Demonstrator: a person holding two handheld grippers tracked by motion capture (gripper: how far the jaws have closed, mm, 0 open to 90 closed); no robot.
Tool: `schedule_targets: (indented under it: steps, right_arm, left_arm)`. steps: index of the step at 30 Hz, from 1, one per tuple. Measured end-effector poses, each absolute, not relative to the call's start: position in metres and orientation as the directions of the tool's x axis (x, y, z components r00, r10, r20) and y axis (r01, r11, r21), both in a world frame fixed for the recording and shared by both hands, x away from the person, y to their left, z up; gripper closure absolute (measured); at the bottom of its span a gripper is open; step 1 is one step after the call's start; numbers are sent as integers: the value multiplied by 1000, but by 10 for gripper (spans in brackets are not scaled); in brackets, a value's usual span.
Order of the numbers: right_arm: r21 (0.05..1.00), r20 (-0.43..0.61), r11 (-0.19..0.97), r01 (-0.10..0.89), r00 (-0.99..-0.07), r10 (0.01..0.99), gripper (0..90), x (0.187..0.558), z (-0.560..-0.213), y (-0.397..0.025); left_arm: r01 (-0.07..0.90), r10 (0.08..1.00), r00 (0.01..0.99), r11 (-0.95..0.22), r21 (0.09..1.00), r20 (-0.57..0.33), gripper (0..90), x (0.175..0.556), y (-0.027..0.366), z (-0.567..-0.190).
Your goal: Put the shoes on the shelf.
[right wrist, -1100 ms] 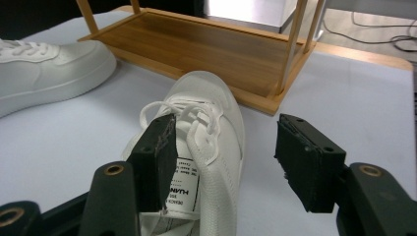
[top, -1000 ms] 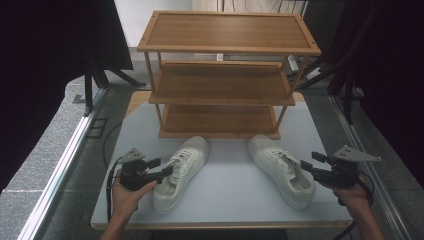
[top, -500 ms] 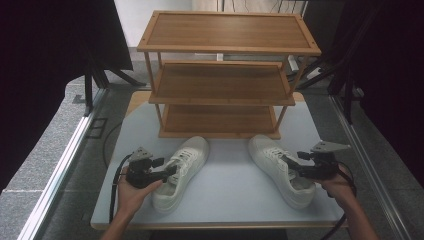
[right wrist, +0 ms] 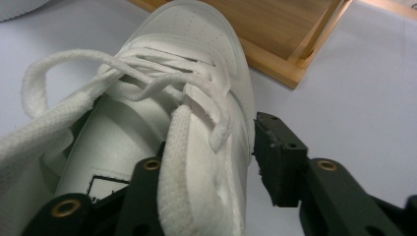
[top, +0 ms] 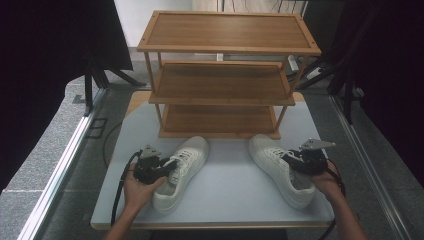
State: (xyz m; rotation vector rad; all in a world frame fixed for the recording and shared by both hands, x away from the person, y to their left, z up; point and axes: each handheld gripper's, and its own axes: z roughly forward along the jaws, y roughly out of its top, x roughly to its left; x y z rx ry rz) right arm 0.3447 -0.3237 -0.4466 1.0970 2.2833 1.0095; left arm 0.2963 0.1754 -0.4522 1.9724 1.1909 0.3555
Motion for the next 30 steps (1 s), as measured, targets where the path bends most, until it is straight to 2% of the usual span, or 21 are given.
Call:
schedule_targets:
  steps: [2,6,10,16,19,20,21,22,24,30]
  right_arm:
    - [755,-49,425,499,-604,796,650,345,-447,-324]
    - [737,-84,444,510,-582,809,819,344,-446,-320]
    - [738,-94,445,507,-576,812,855,343,-446,-319]
    - [775,-37,382,503,-568,822,861,341,-446,-327]
    - [820,55,273,504,-543,838,861,335,-444,-335]
    - [836,107,212,506,-530,841,860,331,-442,-339]
    - [836,107,212,506,-530,841,860,331,-442,-339]
    - [842,129,185,507,-523,843,860,329,-441,-340]
    - [861,219,70,504,-491,843,859,320,-437,-344]
    - [874,314,-51,483,-482,818,858,308,-426,-344]
  left_arm:
    - [613,845,517,-256,747,-135,718,295,174,-452]
    - [600,851,513,-261,756,-113,791,294,173,-451]
    - [597,847,512,-235,767,-139,809,294,175,-451]
    - [595,811,537,-169,786,-232,812,292,180,-448]
    - [608,771,545,-94,788,-329,811,292,184,-447]
    - [611,734,549,-27,791,-399,811,291,188,-444]
    - [611,734,549,-27,791,-399,811,291,188,-444]
    - [609,707,552,20,793,-442,811,289,191,-442]
    - [596,666,563,84,799,-490,808,285,194,-435]
    - [572,611,576,173,802,-543,809,277,204,-420]
